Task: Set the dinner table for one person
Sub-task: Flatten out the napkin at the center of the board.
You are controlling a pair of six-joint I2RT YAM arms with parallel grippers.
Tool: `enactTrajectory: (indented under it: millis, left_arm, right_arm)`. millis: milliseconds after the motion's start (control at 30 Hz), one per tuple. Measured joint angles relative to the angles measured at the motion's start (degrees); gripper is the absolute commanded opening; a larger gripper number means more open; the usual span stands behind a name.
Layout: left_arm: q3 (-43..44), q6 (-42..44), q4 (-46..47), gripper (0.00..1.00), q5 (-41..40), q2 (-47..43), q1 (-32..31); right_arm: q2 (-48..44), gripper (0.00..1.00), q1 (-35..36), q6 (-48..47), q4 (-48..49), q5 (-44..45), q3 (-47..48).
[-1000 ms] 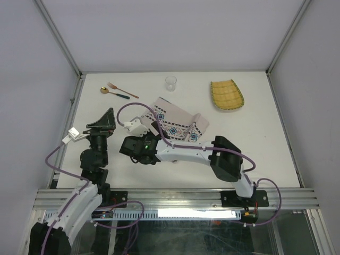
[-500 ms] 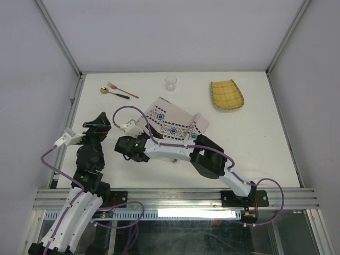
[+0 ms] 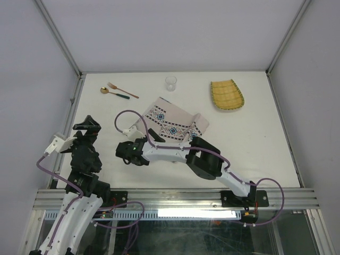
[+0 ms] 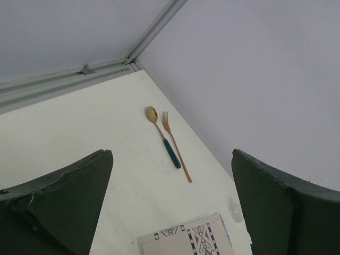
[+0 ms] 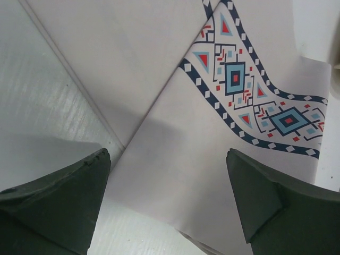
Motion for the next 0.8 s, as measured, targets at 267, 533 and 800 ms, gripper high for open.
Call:
enactTrajectory:
  millis: [267,533,800]
  left_arm:
    - [0.1,0.2,-2.8,0.99,-4.1,-2.8,0.0]
    - [0.1,0.2,-3.9,0.99,-4.2,-2.8,0.0]
    - [0.1,0.2,-3.9,0.99,-4.1,-2.9,0.0]
  right_arm:
    - [2.2,0.92,1.1,1.0,-2.0,0.0,2.4]
    - [2.5,0.91,2.3,4.3,-5.9,0.1,2.6]
    - [3.1,0.67,3.0,8.3,-9.2,0.5,2.7]
